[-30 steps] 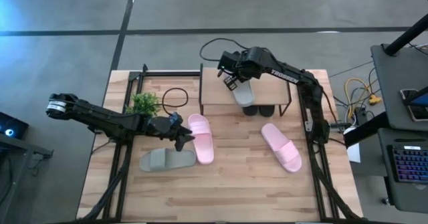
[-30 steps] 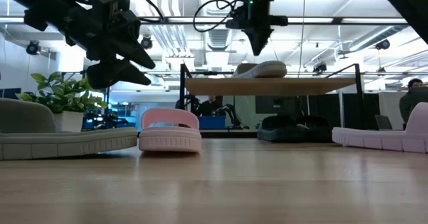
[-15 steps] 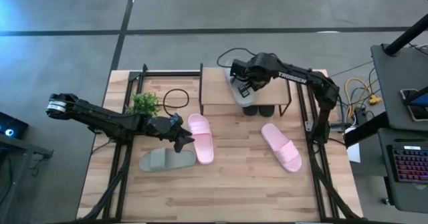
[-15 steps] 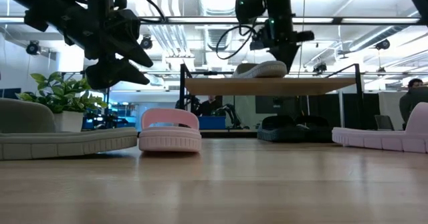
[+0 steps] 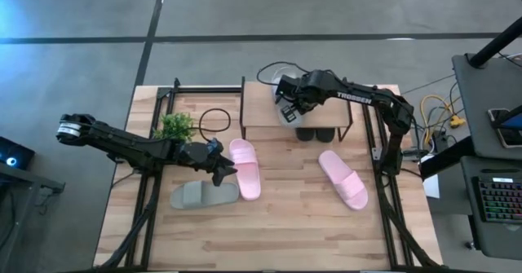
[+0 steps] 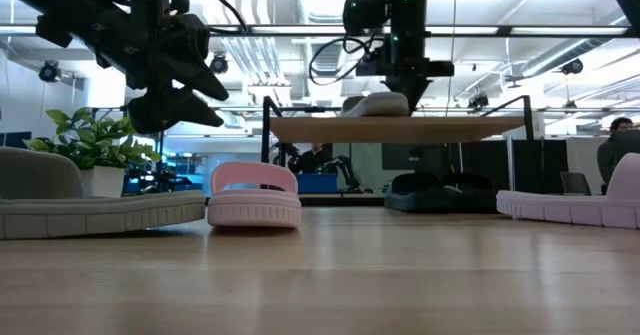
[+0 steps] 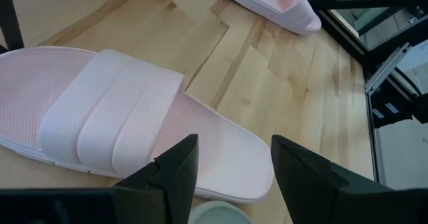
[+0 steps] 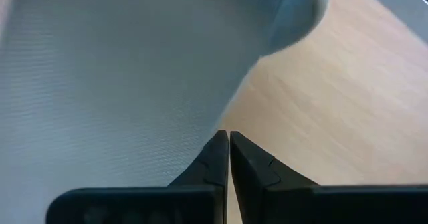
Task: Pick and place slides into the shelf
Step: Put the bottom gray slipper on the shelf, then put the gray slipper on the shelf
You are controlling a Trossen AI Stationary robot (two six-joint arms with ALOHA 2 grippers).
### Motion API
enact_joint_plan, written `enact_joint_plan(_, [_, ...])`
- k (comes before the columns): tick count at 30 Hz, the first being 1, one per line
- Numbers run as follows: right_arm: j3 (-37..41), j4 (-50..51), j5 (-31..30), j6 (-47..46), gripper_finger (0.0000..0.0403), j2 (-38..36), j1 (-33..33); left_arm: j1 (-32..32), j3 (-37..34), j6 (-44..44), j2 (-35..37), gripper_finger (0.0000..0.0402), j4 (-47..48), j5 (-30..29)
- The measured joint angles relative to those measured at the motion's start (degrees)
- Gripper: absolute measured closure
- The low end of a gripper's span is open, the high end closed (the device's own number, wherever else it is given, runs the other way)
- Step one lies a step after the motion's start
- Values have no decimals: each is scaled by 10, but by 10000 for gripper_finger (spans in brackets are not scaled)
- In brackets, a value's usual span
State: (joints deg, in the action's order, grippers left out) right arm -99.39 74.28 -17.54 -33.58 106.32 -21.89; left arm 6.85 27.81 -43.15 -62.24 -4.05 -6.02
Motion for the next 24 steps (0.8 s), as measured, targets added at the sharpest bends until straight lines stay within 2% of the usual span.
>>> enact_joint_plan(13, [-45, 19, -1, 25, 394, -4, 8, 0, 0, -1, 0, 228, -1, 0])
enact_joint_plan(20, [-45, 26, 1, 51, 394, -47, 63, 0, 10, -1, 5, 228, 8, 28])
enact_joint_plan(22, [-45, 27, 1, 40, 394, -63, 79, 0, 27, 0, 8, 232, 71, 35])
enact_joint_plan(24, [-45, 29, 0, 27, 394, -77, 93, -1, 61, 9, 11, 242, 186, 55])
